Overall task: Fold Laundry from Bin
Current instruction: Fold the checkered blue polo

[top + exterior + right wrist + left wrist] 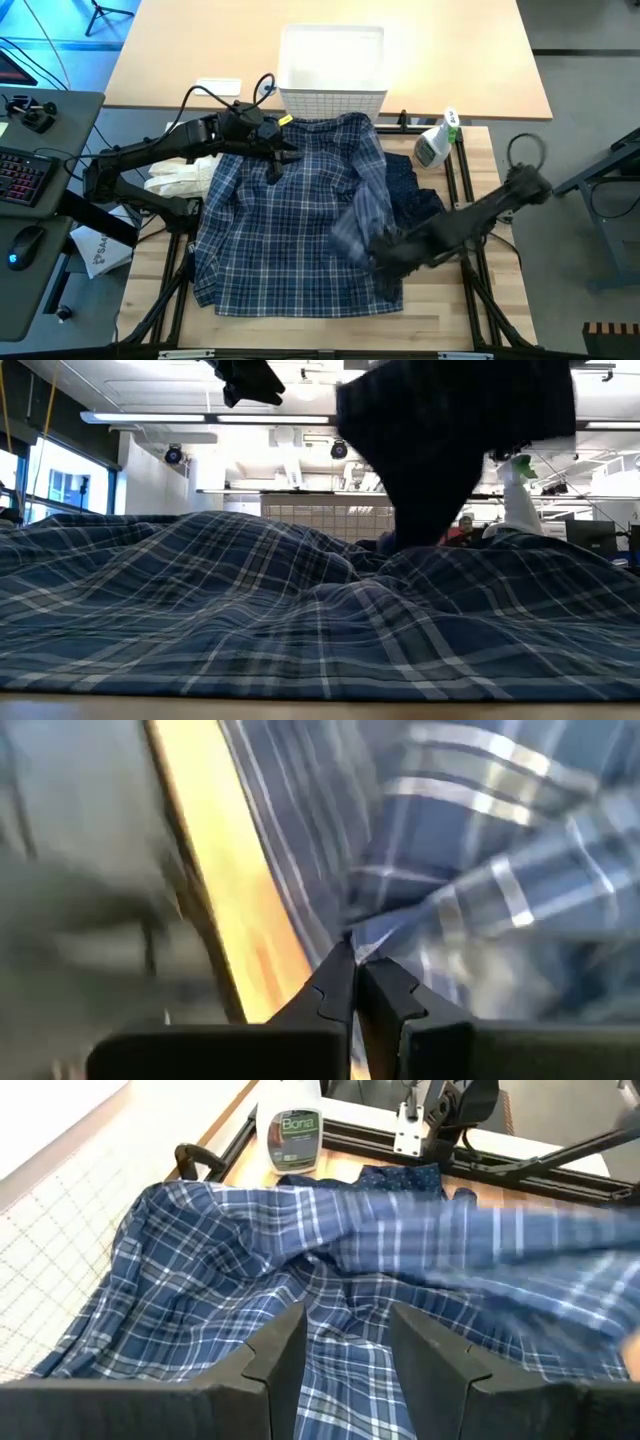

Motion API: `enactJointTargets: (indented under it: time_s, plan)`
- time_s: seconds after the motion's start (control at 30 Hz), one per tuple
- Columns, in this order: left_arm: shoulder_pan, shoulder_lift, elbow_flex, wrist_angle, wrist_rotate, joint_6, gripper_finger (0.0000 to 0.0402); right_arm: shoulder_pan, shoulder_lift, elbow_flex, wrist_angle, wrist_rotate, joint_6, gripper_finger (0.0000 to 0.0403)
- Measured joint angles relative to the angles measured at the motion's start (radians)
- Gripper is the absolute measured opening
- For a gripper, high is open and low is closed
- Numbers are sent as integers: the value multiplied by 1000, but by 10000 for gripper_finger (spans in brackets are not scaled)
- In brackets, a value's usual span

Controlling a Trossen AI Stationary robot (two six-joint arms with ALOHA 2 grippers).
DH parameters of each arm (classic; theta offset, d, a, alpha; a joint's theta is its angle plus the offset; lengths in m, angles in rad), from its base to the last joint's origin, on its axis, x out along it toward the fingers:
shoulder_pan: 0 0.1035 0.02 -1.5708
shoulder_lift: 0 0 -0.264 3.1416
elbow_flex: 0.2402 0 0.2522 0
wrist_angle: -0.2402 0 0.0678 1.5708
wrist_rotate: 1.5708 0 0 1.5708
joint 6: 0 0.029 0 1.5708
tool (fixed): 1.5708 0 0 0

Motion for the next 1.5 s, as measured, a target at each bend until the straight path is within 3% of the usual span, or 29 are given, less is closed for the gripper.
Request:
enactJointTargets:
  time_s: [0.2,0.33,0.43,0.5,0.57,0.6,0.63,0.7,0.73,0.8,0.9,1.03,1.27,1.4,1.5]
  plan:
    - [-5,0,0,-19,0,0,131,3,71,-134,-135,-152,153,1]
    - [-13,0,0,-23,1,-3,131,20,52,-73,-357,-147,333,0]
    - [-27,2,0,14,1,-19,131,23,24,60,-547,32,529,0]
    - [-43,14,1,69,2,-21,131,27,5,156,-542,247,615,0]
    - [-60,38,1,122,2,-25,131,36,-14,215,-373,509,497,0]
    - [-68,53,1,151,2,-34,131,35,-18,230,-221,564,331,0]
    - [-74,72,1,179,3,-49,131,29,-18,228,-91,529,151,0]
    - [-85,116,1,240,7,-76,131,-4,-14,176,2,283,13,0]
    - [-87,141,1,258,19,-81,131,-18,-10,136,-16,146,8,0]
    - [-88,195,1,291,33,-82,131,-29,-9,55,-59,-26,28,0]
    - [-93,275,0,315,54,-81,131,-30,-40,-51,-139,-124,91,0]
    - [-108,371,0,351,62,26,131,-29,-60,-143,-157,-148,183,0]
    - [-179,467,0,352,93,406,146,-28,-86,-108,-221,-153,226,0]
    - [-214,502,0,401,105,447,166,-15,-100,-28,-409,-64,366,0]
    - [-226,543,3,470,44,422,174,20,-105,75,-532,52,485,0]
